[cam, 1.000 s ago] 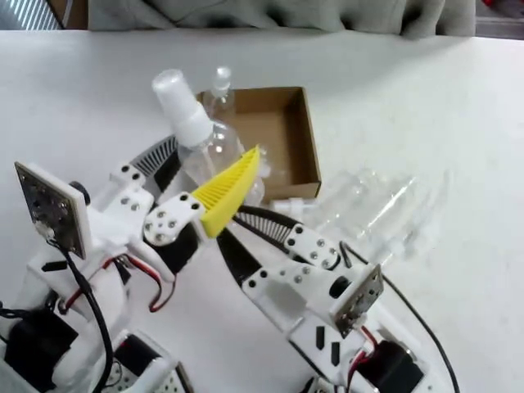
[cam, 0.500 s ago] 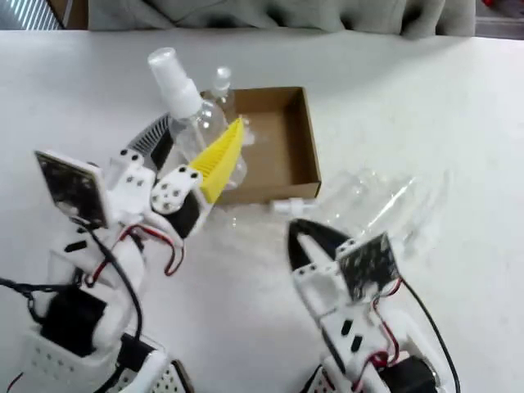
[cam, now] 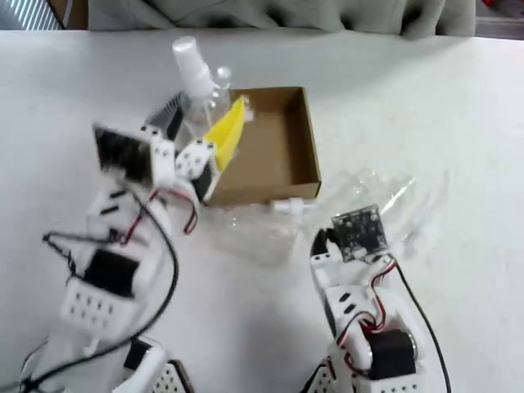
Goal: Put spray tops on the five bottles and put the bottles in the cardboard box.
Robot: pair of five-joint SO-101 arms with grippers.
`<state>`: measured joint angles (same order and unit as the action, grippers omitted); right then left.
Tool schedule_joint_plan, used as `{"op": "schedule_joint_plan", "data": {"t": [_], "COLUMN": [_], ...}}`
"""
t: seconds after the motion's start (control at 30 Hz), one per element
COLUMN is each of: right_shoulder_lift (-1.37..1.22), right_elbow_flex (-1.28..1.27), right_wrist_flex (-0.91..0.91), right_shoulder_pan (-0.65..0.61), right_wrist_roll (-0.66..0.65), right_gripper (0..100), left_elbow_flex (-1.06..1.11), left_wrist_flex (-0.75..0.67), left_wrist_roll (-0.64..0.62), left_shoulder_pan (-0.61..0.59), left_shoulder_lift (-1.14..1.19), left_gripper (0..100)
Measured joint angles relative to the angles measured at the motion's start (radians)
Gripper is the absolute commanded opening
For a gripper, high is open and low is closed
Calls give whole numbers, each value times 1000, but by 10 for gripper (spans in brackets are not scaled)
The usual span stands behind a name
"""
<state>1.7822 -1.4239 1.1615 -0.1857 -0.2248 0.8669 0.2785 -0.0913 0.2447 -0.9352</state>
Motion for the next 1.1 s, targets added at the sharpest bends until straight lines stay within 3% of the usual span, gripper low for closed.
{"op": "schedule_joint_plan", "data": {"t": [0.1,0.27,0.63,1.1], "right_shoulder_lift": [0,-15,-15,-15], "right_elbow_flex": [-86,-242,-258,-258], "right_wrist_flex": [-35,-160,-209,-209], "right_shoulder_pan": [60,172,218,218], "right_wrist_roll": [-78,-101,-104,-104], "right_gripper": [17,20,21,21], "left_elbow_flex": [-35,-35,190,201], "left_wrist_flex": [-3,-18,-420,-796], "left_wrist_roll": [0,0,0,0], "left_shoulder_pan": [-31,-41,-41,-41], "left_shoulder_lift": [98,173,342,741], "left_gripper": [22,22,21,20]}}
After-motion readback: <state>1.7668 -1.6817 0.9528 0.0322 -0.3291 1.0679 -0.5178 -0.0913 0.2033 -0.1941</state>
